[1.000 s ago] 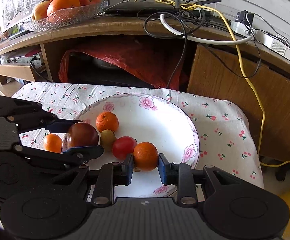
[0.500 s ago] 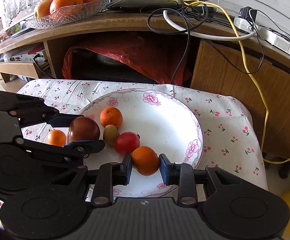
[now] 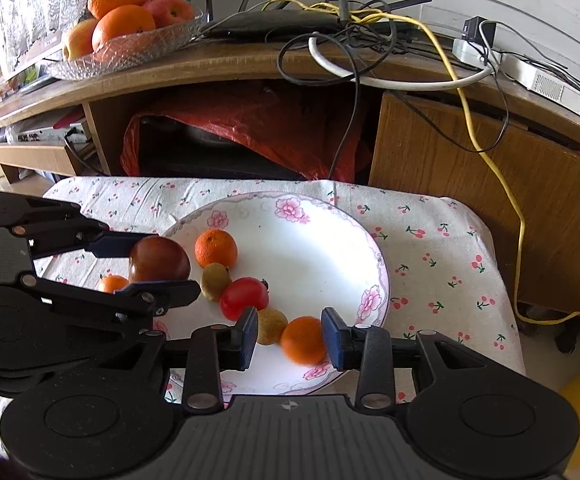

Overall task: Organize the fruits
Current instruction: 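Open the left gripper to drop the dark red tomato into the bowl while the right gripper releases the tangerine, then move the left gripper to the last tangerine while the right gripper approaches the red cherry tomato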

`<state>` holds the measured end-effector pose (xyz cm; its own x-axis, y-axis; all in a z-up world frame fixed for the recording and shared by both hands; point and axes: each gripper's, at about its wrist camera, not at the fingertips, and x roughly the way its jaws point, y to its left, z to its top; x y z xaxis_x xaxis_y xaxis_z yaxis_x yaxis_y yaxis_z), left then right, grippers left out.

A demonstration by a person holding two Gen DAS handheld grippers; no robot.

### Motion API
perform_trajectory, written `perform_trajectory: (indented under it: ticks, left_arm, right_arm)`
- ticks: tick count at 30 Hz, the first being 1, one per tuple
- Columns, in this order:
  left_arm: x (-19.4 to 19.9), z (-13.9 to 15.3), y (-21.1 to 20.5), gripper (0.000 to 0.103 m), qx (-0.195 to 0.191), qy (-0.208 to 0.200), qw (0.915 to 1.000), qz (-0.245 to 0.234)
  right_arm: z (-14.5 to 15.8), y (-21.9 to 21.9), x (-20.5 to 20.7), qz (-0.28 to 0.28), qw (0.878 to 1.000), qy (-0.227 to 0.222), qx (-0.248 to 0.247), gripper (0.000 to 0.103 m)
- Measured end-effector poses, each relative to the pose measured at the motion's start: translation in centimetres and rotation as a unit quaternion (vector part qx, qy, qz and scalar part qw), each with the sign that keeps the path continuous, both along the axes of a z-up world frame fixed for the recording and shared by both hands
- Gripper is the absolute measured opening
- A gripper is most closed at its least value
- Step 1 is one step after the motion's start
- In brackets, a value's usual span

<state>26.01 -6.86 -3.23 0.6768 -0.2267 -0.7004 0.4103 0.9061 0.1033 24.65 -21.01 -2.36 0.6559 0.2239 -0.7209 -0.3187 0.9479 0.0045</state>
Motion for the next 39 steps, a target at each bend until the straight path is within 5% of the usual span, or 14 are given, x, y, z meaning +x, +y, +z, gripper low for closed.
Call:
perform_trajectory:
  ticks: [15,26,39]
  left_arm:
    - [-1.8,1.4,2.3,0.054,-0.006,-0.013,0.9998,0.016]
    - [-4.0,0.8,7.3,0.054,-0.021,0.007,0.9996,0.020]
    - [-3.5,-1.2,9.3,0.054,-0.012,0.027,0.9995,-0.012]
  right_arm:
    - [1.0,-0.1,-1.4,0.002,1.000,-0.008,0.013,0.031]
    - [1.4,3.9,-6.2,0.072,0.997,0.012,0.026,0.031]
    - [-2.4,8.7,-5.0,0.063,0.997,0.033,0.015,0.030]
